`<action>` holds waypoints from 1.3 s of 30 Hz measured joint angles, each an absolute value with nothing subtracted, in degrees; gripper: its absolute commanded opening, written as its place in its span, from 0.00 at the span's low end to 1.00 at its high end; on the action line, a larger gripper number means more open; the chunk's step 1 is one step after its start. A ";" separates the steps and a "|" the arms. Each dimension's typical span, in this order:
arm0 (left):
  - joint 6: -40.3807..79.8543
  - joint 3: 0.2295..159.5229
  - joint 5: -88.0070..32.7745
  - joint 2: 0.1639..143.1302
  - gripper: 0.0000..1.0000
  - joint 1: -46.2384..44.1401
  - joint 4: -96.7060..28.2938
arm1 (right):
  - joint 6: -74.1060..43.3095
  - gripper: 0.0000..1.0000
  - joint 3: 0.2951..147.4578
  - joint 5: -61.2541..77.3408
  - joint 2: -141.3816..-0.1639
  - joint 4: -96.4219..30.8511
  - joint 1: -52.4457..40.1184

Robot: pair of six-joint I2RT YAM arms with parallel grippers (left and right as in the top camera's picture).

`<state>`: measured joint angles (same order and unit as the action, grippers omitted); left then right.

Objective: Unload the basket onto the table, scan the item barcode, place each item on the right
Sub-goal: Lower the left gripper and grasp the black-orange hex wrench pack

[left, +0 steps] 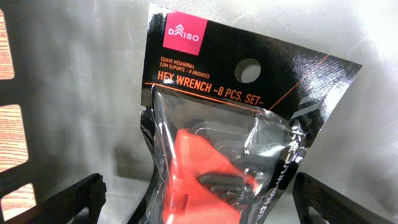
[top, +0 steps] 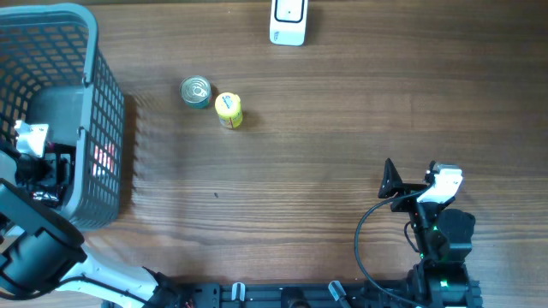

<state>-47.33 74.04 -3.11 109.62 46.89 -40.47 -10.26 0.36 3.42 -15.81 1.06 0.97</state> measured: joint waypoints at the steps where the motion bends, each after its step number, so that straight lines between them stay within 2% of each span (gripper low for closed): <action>1: -47.33 74.11 -3.20 109.73 0.88 46.89 -40.51 | -10.26 1.00 0.36 3.42 -15.81 1.06 0.97; 4: -47.31 74.26 -3.79 110.02 0.80 46.89 -40.53 | -10.26 1.00 0.36 3.42 -15.81 1.06 0.97; 10: -47.37 74.26 -4.80 110.24 0.59 46.89 -40.82 | -10.26 1.00 0.36 3.42 -15.81 1.06 0.97; 18: -46.61 74.41 -5.87 110.43 0.46 46.89 -42.22 | -10.26 1.00 0.36 3.42 -15.81 1.08 0.97; 23: -45.25 74.48 -5.87 110.48 0.45 46.89 -42.61 | -10.28 1.00 0.36 3.40 -15.81 1.08 0.97; 27: -44.12 74.48 -5.85 110.48 0.32 46.89 -42.63 | -10.28 1.00 0.36 3.42 -15.81 1.10 0.97; 38: -43.38 74.52 -5.85 110.48 0.30 46.89 -41.17 | -10.26 1.00 0.36 3.40 -15.81 1.08 0.97; 39: -43.09 74.52 -5.85 110.54 0.35 46.89 -40.77 | -10.28 1.00 0.36 3.40 -15.81 1.08 0.97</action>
